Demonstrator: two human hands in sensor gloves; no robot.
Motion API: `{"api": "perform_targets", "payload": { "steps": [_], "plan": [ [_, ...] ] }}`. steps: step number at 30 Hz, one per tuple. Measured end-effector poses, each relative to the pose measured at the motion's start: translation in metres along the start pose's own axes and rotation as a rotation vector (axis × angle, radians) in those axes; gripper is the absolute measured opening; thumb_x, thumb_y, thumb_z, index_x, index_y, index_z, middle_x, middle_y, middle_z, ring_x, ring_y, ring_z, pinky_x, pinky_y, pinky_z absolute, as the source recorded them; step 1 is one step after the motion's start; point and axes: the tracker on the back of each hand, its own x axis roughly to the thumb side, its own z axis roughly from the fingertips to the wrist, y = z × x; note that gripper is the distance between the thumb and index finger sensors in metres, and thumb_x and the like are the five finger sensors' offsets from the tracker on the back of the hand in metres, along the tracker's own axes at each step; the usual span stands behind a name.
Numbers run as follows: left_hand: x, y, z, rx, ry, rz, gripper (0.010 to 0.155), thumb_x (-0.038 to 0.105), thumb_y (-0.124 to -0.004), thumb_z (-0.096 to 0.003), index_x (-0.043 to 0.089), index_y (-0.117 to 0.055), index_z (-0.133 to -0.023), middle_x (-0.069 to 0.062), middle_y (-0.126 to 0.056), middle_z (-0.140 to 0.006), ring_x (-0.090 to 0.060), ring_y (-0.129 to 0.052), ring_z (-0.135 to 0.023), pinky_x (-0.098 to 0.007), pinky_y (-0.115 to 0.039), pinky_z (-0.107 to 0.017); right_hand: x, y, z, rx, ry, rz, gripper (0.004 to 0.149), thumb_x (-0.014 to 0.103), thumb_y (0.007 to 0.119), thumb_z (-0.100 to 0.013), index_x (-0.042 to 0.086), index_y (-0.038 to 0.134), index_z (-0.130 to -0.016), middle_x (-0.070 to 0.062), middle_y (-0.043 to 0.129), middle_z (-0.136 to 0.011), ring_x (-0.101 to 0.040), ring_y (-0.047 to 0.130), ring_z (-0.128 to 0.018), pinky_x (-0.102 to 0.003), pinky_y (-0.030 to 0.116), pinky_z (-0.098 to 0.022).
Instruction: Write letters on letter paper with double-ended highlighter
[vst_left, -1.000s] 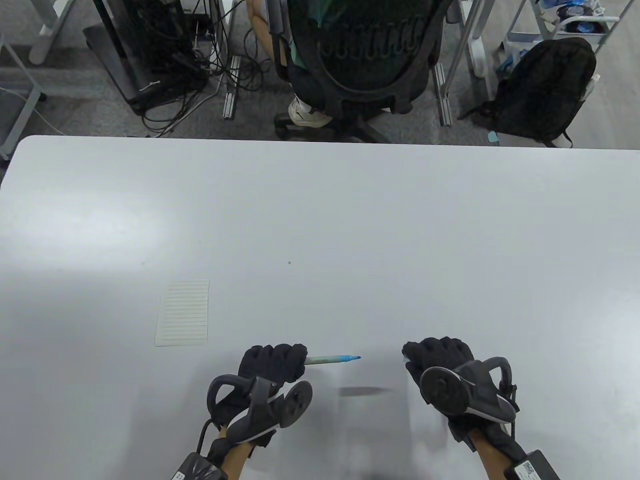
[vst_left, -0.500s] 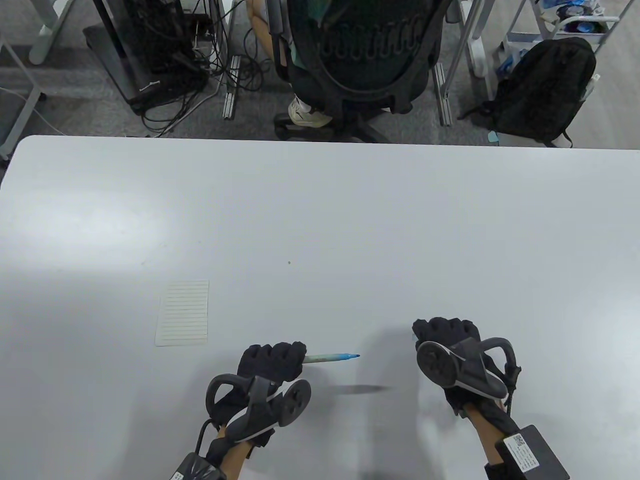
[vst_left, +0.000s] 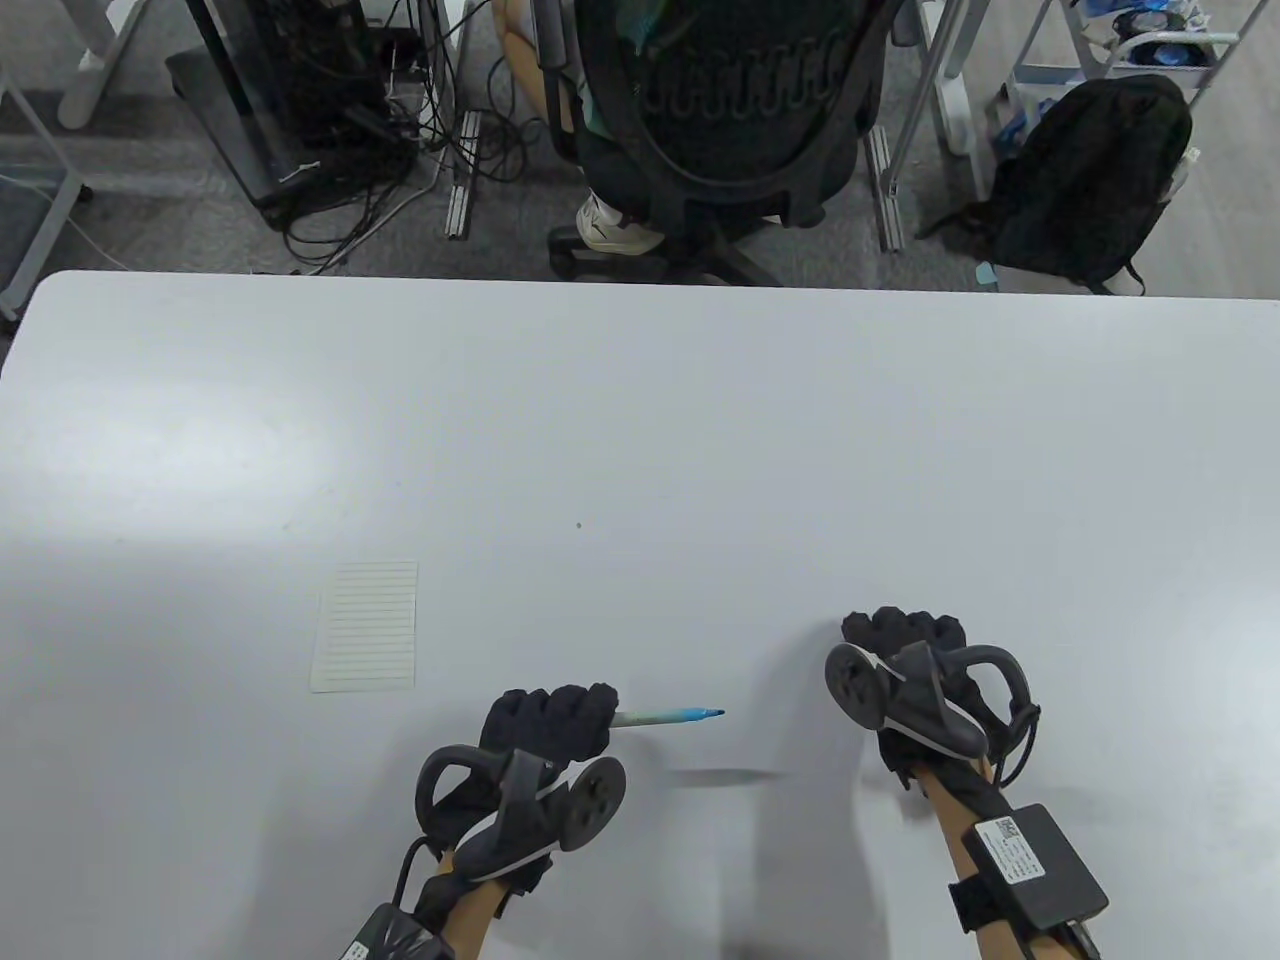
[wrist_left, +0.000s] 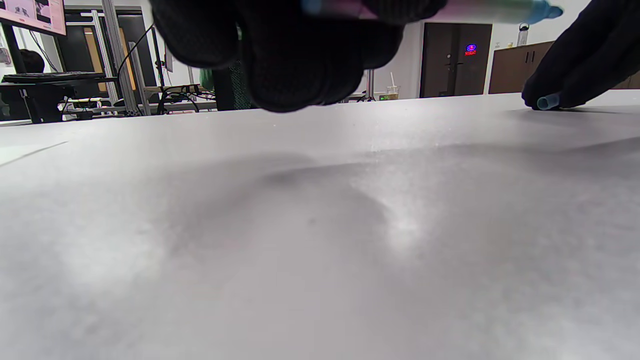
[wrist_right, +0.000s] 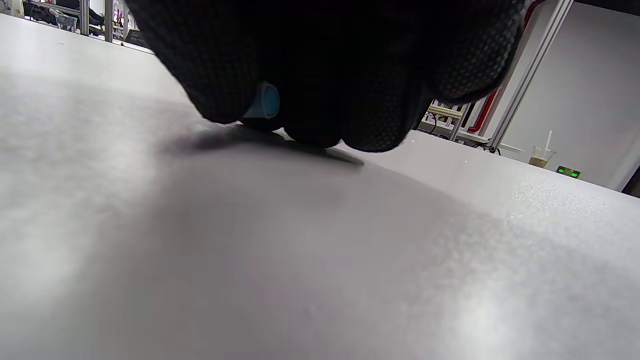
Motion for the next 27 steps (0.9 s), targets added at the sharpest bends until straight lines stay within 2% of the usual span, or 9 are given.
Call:
{"api": "perform_targets", "payload": {
  "steps": [9,14,21,27],
  "plan": [
    [-0.001,0.001,-0.001,-0.001,0.003,0.006,0.05,0.036,-0.058,-0.0581,0.027,-0.064,-0.106,0.002,-0.08,-0.101,-0.015,-0.091,-0.08,-0.051,-0.071,-0.076,-0.001,0.001,-0.003,0.026,0.014,0.018,0.039,0.032,0.08,-0.05,0.02,0.085,-0.087,-0.019,0.091,-0.091,-0.044,0.092,-0.078,-0.064,0.071,-0.06],
    [-0.001,0.001,-0.001,-0.005,0.002,0.006,0.05,0.036,-0.058,-0.0582,0.027,-0.064,-0.107,0.002,-0.08,-0.101,-0.015,-0.091,-0.08,-0.051,-0.071,-0.076,-0.004,-0.001,0.001,0.037,0.02,-0.003,0.047,0.033,0.077,-0.051,0.018,0.08,-0.095,-0.021,0.086,-0.096,-0.045,0.088,-0.081,-0.065,0.069,-0.062],
    [-0.004,-0.001,-0.002,-0.017,0.011,0.01,0.05,0.036,-0.058,-0.0587,0.027,-0.063,-0.107,0.002,-0.079,-0.102,-0.015,-0.09,-0.082,-0.051,-0.07,-0.076,0.008,-0.022,0.025,-0.03,-0.007,-0.073,0.051,0.035,0.076,-0.052,0.016,0.077,-0.099,-0.024,0.082,-0.099,-0.047,0.085,-0.083,-0.066,0.068,-0.062],
    [-0.007,-0.001,-0.001,-0.016,0.023,0.02,0.05,0.036,-0.058,-0.0589,0.027,-0.063,-0.108,0.002,-0.079,-0.103,-0.015,-0.09,-0.082,-0.051,-0.07,-0.076,0.033,-0.036,0.054,-0.088,-0.046,-0.123,0.052,0.035,0.075,-0.052,0.016,0.075,-0.101,-0.026,0.08,-0.1,-0.048,0.084,-0.083,-0.066,0.067,-0.062]
  ]
}}
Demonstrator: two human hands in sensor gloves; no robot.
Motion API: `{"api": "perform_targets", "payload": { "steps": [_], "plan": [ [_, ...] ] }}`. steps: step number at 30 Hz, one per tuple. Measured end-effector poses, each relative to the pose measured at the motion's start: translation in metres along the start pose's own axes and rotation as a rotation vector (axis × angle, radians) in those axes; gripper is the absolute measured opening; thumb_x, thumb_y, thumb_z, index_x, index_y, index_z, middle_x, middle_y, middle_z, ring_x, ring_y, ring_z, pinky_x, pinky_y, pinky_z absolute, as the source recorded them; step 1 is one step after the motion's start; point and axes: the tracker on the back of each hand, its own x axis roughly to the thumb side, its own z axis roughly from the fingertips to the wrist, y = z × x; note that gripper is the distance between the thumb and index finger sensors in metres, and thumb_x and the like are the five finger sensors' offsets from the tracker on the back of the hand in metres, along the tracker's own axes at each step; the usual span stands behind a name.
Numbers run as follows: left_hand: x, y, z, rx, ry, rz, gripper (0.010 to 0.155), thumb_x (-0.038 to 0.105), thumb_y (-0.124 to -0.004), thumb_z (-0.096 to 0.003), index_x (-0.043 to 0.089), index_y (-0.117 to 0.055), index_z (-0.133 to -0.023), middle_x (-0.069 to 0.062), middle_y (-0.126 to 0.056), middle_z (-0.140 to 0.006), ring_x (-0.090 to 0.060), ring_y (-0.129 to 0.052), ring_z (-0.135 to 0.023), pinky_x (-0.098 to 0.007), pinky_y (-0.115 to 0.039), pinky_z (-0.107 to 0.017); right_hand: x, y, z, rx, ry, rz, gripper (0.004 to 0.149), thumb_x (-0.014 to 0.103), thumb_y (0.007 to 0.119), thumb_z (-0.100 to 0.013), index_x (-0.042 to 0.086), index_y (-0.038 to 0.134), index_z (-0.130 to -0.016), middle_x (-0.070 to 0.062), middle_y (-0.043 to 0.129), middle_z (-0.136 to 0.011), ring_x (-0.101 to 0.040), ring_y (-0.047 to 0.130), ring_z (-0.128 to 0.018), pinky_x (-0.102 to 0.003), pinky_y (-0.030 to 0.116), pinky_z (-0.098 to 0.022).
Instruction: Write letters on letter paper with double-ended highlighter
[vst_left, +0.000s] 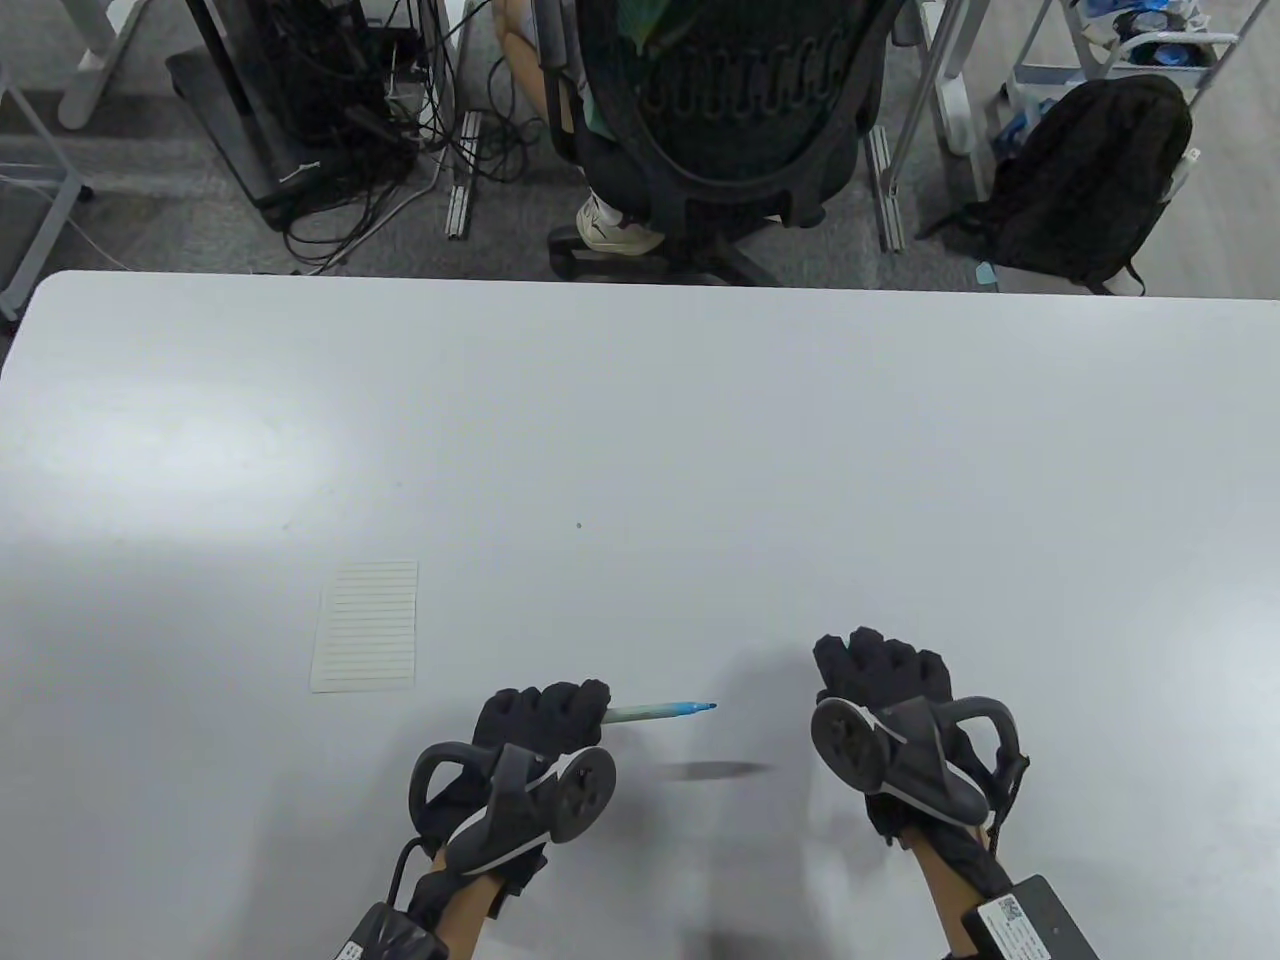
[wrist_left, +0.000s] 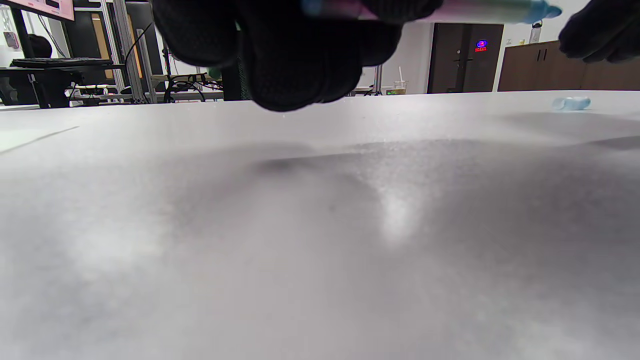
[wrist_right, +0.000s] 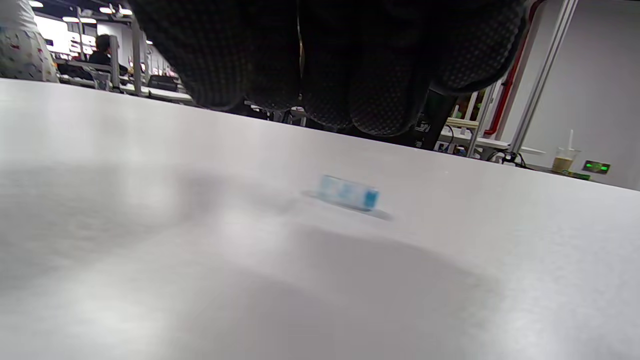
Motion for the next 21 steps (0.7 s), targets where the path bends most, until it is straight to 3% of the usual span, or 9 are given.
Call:
{"api": "perform_targets", "payload": {
  "steps": [10,21],
  "plan": [
    [-0.005,0.001,0.001,0.005,0.017,-0.011,0.05,0.036,-0.058,-0.06,0.026,-0.062,-0.108,0.001,-0.078,-0.103,-0.016,-0.089,-0.083,-0.051,-0.07,-0.077,0.023,0.004,0.024,-0.045,-0.017,-0.058,0.054,0.036,0.074,-0.052,0.015,0.074,-0.101,-0.026,0.08,-0.1,-0.048,0.084,-0.083,-0.066,0.067,-0.062],
    [-0.011,0.003,0.003,0.011,0.05,-0.024,0.05,0.036,-0.057,-0.0602,0.026,-0.061,-0.109,0.001,-0.078,-0.103,-0.015,-0.089,-0.082,-0.051,-0.07,-0.077,0.02,0.02,0.022,-0.009,-0.016,-0.014,0.055,0.037,0.074,-0.053,0.015,0.072,-0.103,-0.026,0.079,-0.1,-0.048,0.084,-0.084,-0.066,0.067,-0.062]
  ]
}}
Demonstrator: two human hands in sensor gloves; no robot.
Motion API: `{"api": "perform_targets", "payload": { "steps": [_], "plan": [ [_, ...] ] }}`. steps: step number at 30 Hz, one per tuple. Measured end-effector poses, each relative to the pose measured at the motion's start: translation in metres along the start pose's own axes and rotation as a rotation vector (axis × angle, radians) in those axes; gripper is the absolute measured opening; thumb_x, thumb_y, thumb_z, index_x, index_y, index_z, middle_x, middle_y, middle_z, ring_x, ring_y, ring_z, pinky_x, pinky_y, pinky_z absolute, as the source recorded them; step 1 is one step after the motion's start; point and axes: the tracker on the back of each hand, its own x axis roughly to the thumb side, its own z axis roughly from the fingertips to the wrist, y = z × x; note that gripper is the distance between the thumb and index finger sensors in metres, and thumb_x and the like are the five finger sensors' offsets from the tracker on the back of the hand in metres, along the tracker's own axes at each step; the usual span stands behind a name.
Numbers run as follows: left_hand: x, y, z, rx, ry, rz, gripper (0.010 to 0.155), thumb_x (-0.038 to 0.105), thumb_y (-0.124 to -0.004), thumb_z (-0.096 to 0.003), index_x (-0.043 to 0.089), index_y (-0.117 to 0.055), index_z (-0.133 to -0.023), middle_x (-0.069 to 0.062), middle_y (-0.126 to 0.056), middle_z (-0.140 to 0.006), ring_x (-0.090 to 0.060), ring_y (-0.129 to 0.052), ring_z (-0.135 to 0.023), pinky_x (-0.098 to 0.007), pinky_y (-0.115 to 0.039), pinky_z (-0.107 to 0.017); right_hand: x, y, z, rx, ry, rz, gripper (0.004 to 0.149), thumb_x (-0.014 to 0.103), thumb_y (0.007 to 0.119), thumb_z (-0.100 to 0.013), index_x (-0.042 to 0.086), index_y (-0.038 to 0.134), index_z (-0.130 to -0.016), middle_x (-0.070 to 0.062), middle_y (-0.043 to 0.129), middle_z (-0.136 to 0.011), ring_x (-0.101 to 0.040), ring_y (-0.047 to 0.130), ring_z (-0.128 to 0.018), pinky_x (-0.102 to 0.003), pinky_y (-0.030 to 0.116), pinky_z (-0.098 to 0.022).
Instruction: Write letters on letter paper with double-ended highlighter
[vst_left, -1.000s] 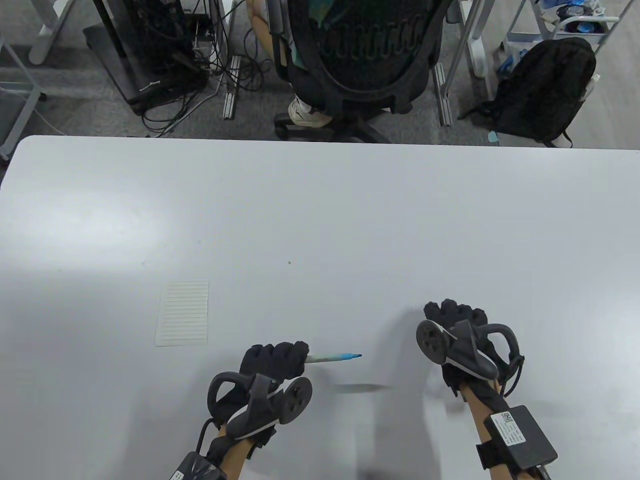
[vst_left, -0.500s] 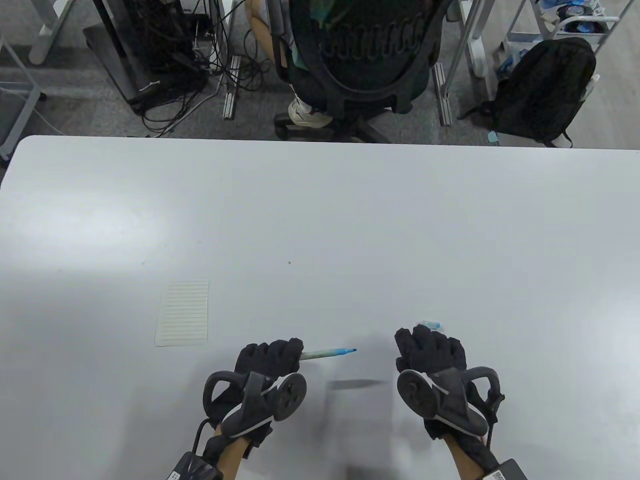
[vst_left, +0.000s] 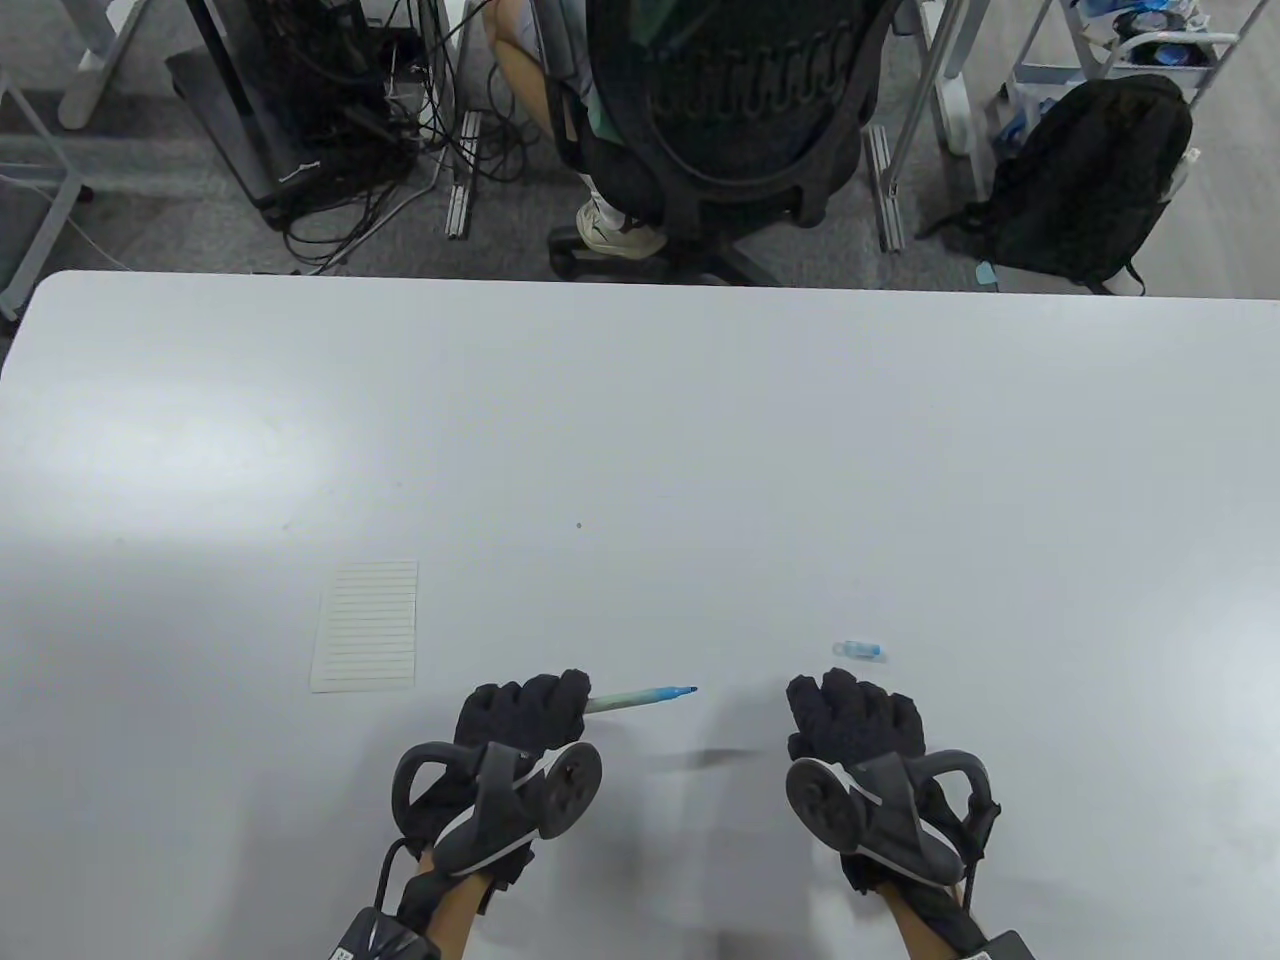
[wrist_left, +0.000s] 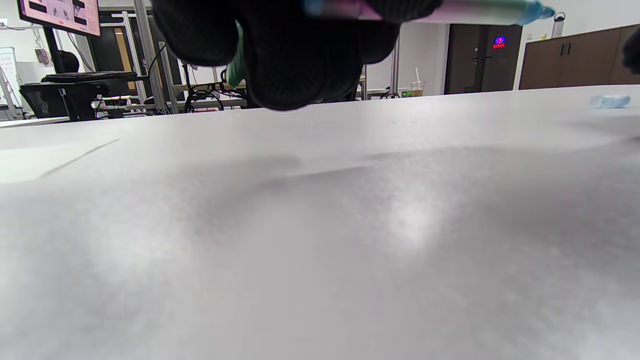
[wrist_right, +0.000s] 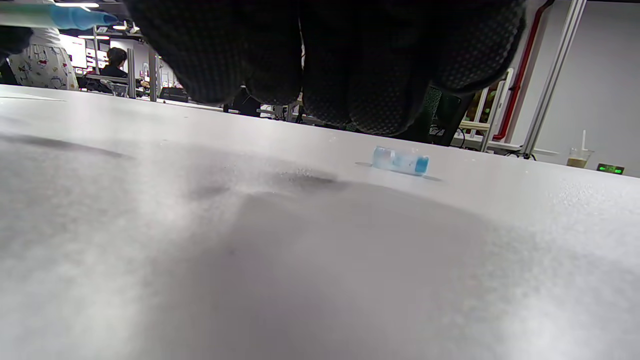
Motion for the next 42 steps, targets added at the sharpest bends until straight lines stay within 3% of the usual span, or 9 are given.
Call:
{"api": "perform_targets", "payload": {
  "steps": [11,23,31,35,42],
  "plan": [
    [0.016,0.004,-0.002,0.001,-0.026,0.06,0.05,0.037,-0.059,-0.0609,0.02,-0.066,-0.108,-0.001,-0.088,-0.091,-0.012,-0.095,-0.068,-0.048,-0.077,-0.071,0.018,-0.012,0.002,-0.049,-0.042,-0.072,0.066,0.041,0.072,-0.053,0.016,0.054,-0.112,-0.027,0.081,-0.097,-0.047,0.087,-0.079,-0.065,0.071,-0.059],
    [0.06,0.019,0.003,0.033,-0.137,0.139,0.052,0.04,-0.062,-0.062,0.013,-0.072,-0.105,0.0,-0.098,-0.077,-0.009,-0.101,-0.053,-0.044,-0.085,-0.062,0.045,-0.016,0.003,-0.055,-0.12,-0.064,0.073,0.043,0.071,-0.053,0.017,0.037,-0.113,-0.023,0.092,-0.085,-0.037,0.099,-0.063,-0.057,0.081,-0.051],
    [0.079,0.025,0.009,0.03,-0.211,0.192,0.052,0.041,-0.062,-0.0628,0.01,-0.074,-0.103,0.001,-0.1,-0.074,-0.008,-0.103,-0.049,-0.043,-0.086,-0.061,0.05,-0.015,0.003,-0.068,-0.131,-0.069,0.073,0.041,0.071,-0.053,0.01,0.041,-0.112,-0.022,0.096,-0.08,-0.034,0.102,-0.058,-0.055,0.084,-0.048],
    [0.085,0.026,0.011,0.018,-0.24,0.23,0.053,0.041,-0.061,-0.0631,0.008,-0.075,-0.102,0.001,-0.1,-0.073,-0.008,-0.103,-0.049,-0.043,-0.086,-0.061,0.054,-0.016,0.003,-0.096,-0.146,-0.078,0.069,0.04,0.07,-0.054,0.005,0.053,-0.11,-0.022,0.095,-0.08,-0.034,0.102,-0.058,-0.055,0.084,-0.048],
    [0.083,0.029,0.012,0.026,-0.25,0.217,0.055,0.045,-0.058,-0.0627,0.012,-0.072,-0.105,0.0,-0.097,-0.08,-0.01,-0.102,-0.056,-0.044,-0.083,-0.065,0.048,-0.015,0.002,-0.087,-0.127,-0.052,0.06,0.041,0.069,-0.054,0.009,0.065,-0.104,-0.019,0.096,-0.077,-0.033,0.101,-0.057,-0.055,0.083,-0.048]
  ]
}}
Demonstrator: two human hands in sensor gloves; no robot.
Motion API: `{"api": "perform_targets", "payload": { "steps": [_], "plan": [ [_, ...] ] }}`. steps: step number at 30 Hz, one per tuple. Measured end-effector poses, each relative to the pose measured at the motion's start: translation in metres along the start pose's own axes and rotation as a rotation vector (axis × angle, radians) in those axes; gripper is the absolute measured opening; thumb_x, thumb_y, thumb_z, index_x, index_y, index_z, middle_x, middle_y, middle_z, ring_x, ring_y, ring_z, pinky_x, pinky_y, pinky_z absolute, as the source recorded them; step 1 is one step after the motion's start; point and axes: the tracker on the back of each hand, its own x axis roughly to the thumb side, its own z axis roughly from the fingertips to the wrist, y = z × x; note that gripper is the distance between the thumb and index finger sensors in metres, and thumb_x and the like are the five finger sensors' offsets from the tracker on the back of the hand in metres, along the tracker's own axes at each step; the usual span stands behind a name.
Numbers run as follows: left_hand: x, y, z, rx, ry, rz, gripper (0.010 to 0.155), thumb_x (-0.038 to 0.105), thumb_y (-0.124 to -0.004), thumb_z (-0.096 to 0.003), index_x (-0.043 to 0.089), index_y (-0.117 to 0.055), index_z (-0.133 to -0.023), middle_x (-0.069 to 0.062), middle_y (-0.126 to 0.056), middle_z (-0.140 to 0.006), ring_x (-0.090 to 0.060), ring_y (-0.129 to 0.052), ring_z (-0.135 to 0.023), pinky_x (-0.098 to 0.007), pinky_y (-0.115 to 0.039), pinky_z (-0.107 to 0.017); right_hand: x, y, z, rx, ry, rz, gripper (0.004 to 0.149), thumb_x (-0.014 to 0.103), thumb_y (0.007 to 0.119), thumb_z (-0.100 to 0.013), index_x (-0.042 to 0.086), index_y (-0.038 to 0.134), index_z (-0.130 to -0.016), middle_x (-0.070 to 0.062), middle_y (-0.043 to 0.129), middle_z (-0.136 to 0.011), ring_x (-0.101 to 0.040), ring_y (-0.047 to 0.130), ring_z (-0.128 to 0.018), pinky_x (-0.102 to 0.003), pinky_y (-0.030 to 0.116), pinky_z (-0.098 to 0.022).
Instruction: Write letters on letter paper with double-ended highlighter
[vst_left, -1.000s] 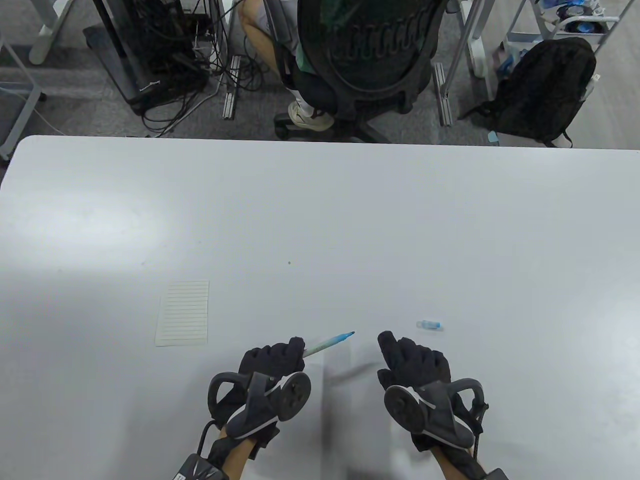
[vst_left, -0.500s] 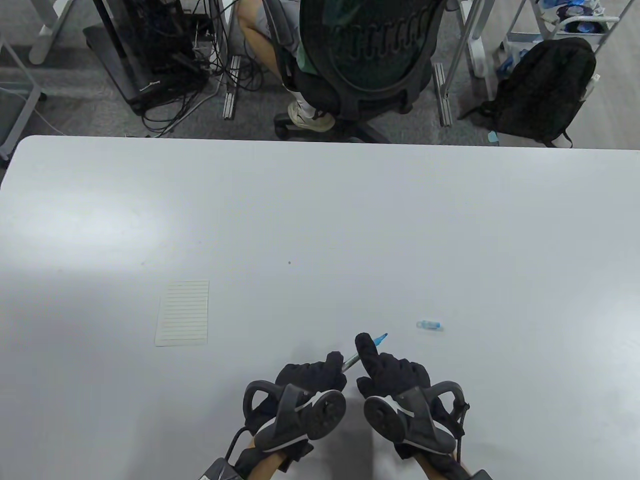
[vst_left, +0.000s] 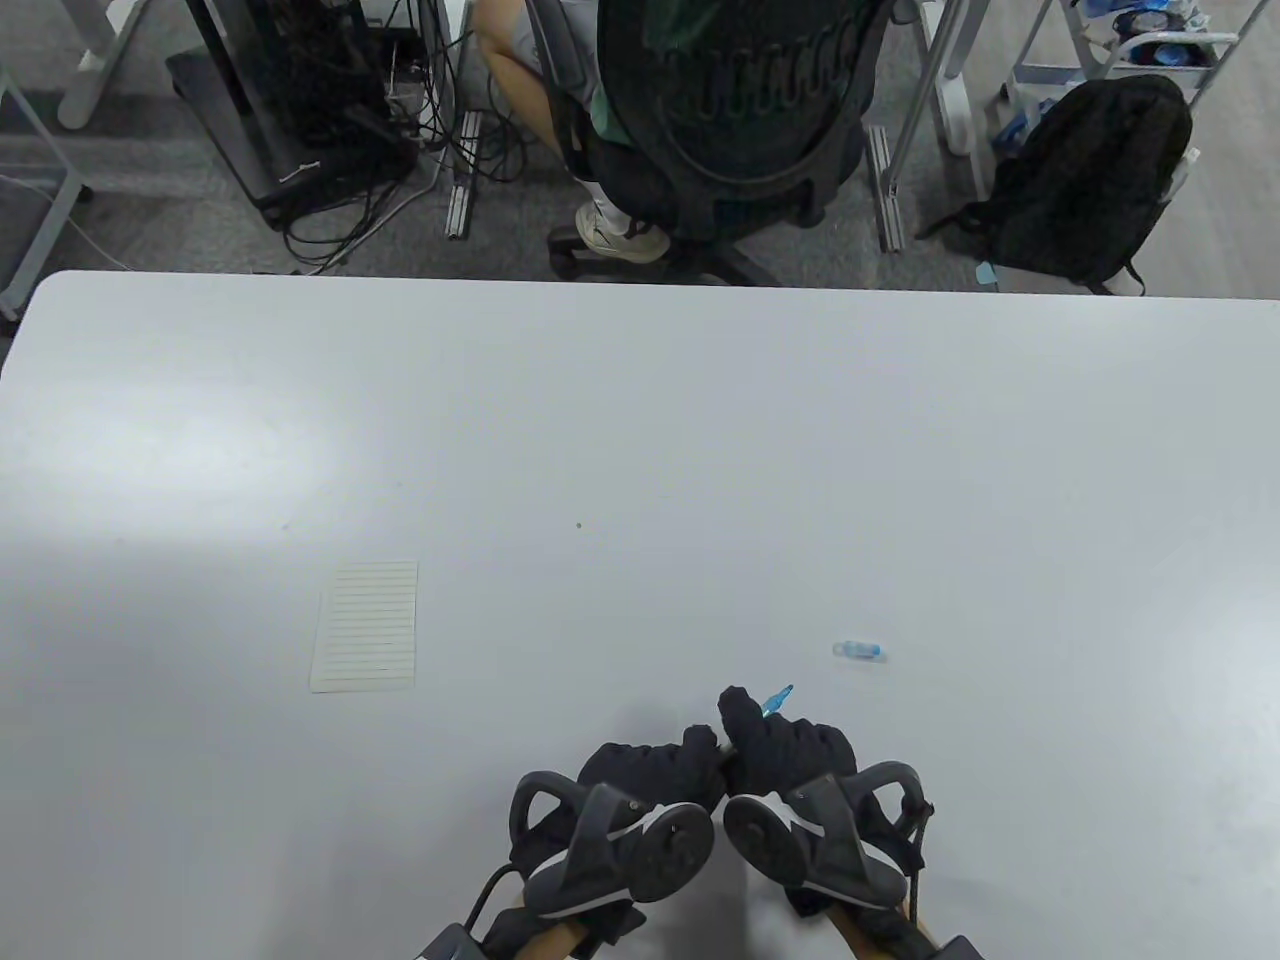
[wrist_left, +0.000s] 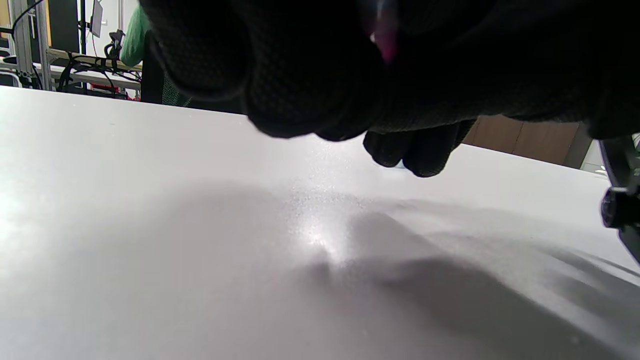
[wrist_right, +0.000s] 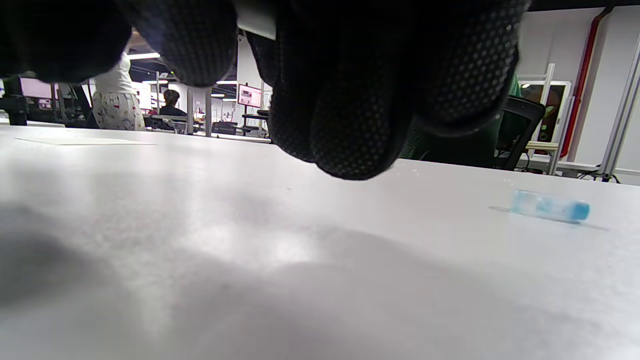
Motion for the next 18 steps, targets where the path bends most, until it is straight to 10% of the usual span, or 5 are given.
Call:
{"api": "perform_targets", "payload": {
  "steps": [18],
  "plan": [
    [-0.053,-0.007,0.005,-0.027,0.177,-0.082,0.061,0.05,-0.052,-0.0613,0.021,-0.057,-0.114,-0.013,-0.061,-0.118,-0.029,-0.077,-0.102,-0.058,-0.064,-0.078,-0.037,-0.003,0.003,-0.009,0.116,0.019,0.059,0.054,0.066,-0.051,0.017,0.071,-0.096,-0.019,0.096,-0.076,-0.034,0.101,-0.056,-0.058,0.083,-0.048]
  ]
}}
